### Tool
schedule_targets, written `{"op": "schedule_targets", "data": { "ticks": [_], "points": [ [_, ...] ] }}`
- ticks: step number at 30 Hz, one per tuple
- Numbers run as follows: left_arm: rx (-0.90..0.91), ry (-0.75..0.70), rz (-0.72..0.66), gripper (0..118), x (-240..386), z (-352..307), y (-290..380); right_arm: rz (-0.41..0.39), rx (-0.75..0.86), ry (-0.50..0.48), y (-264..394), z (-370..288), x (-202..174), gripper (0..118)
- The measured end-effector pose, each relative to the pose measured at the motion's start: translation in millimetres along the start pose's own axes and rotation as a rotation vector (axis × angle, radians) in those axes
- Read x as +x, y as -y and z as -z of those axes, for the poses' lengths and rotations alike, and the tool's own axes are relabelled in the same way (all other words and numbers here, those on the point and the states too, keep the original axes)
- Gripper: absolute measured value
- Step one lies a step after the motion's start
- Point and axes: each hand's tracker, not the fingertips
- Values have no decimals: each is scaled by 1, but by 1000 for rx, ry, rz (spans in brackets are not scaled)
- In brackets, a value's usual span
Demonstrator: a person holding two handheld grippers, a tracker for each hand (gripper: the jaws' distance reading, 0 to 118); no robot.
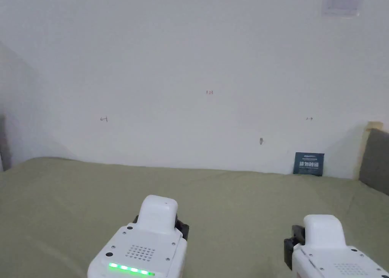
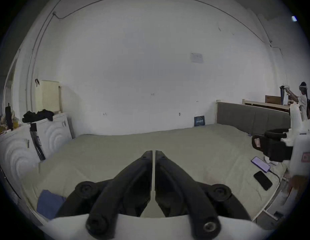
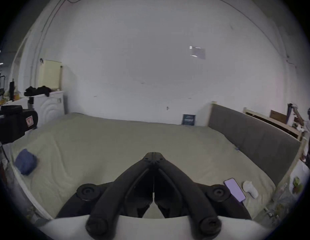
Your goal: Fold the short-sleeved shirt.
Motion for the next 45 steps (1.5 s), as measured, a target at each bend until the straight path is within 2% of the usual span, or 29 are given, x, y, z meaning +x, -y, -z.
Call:
{"op": "schedule_targets", "data": {
  "ticks": [4,7,10,17,18,19,20,21,22,25,30,35,38,41,43,45],
  "points": [
    [-29,-24,-15,3,15,-2,18,50,8,25,26,-9,-6,2],
    [-55,-106,-25,3,14,-5,27,29,5,57,36,-12,-13,2],
    [-84,-108,-122,3,2,-4,32,32,-7,43,36,-12,-14,2],
    [-69,-117,-130,3,-8,-9,29,25,12,25,26,-11,-21,4],
    [-64,-115,-129,11,-8,-9,29,28,15,24,24,-13,-21,18],
    [-60,-113,-122,26,-8,-9,29,32,16,23,24,-12,-21,43],
    [-53,-116,-115,52,-7,-9,28,32,14,23,24,-13,-21,76],
    [-52,-121,-111,89,-9,-10,29,27,7,21,24,-12,-21,102],
    [-53,-117,-115,89,-10,-10,28,21,-5,18,24,-11,-21,102],
    [-43,-97,-148,118,-15,-12,26,20,6,16,25,-15,-20,106],
    [-11,-103,-97,118,-14,-18,15,52,42,-8,16,-22,-15,106],
    [-6,-96,-115,118,-16,-18,9,166,85,-138,5,-26,-8,106],
    [-9,-98,-116,118,-18,-20,9,214,90,-120,1,-26,-9,106],
    [-13,-96,-132,118,-20,-21,10,319,46,-149,1,-23,-9,106],
    [-16,-102,-142,118,-18,-20,11,355,-1,-167,4,-18,-10,106],
    [-24,-107,-151,118,-19,-20,13,340,-10,-170,8,-16,-11,106]
  ]
}}
